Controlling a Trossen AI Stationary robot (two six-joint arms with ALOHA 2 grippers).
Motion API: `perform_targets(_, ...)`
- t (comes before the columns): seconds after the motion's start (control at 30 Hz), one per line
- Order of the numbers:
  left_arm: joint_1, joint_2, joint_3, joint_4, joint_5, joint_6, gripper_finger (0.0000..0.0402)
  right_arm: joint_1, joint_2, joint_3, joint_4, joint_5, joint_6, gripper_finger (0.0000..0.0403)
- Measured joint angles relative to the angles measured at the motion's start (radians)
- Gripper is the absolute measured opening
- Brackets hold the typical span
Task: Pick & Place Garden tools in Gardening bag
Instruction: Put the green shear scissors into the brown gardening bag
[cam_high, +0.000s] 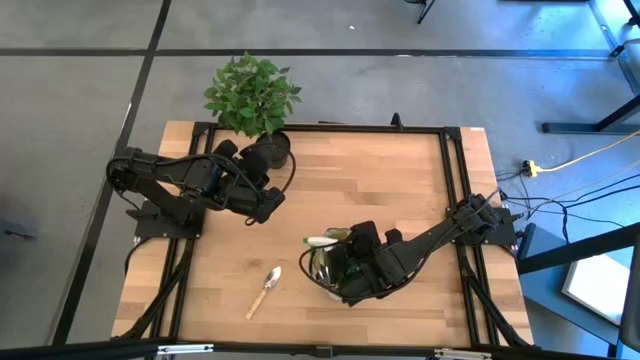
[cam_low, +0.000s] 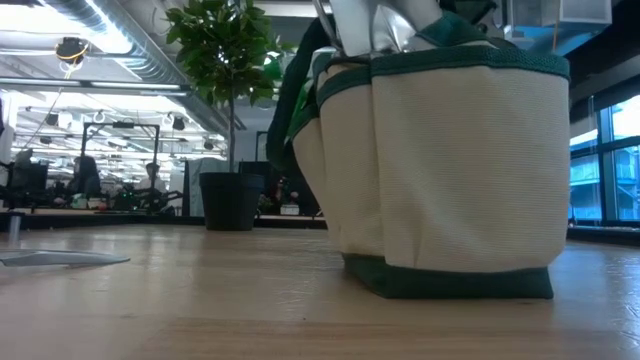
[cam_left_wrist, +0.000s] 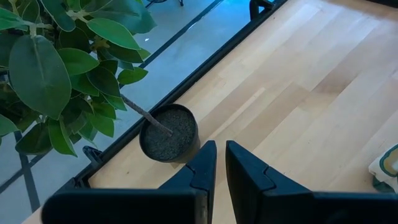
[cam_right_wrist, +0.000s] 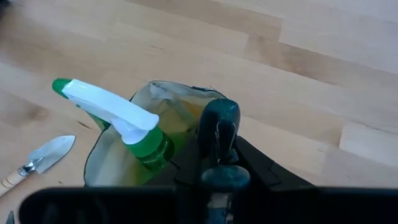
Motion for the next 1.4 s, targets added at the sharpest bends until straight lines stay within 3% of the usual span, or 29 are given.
perform_targets(0.9, -0.018, 0.0, 0.0, 0.0, -0.007, -0.01, 0.0031, -0.073, 0.004, 0.0, -0.001, 0.007, -0.242, 0.0061)
perform_targets(1.0, -0.018, 0.0, 0.0, 0.0, 0.038, -0.011, 0.0031, -0.076, 0.004, 0.0, -0.001, 0.007, -0.255, 0.0061)
perform_targets(1.1, -0.032, -0.001, -0.012, 0.003, 0.154, -0.014, 0.0032, -0.076, 0.004, 0.0, -0.001, 0.007, -0.255, 0.0061)
perform_targets(1.2, -0.092, -0.019, -0.075, 0.003, 0.207, -0.034, 0.0031, -0.076, 0.004, 0.0, -0.001, 0.007, -0.255, 0.0061)
perform_targets(1.3, -0.225, -0.101, -0.156, 0.022, 0.127, -0.066, 0.0031, -0.076, 0.003, 0.0, -0.001, 0.007, -0.257, 0.0061)
perform_targets(1.4, -0.404, -0.219, -0.294, 0.208, 0.058, -0.004, 0.0031, -0.076, 0.003, 0.0, -0.001, 0.007, -0.258, 0.0061)
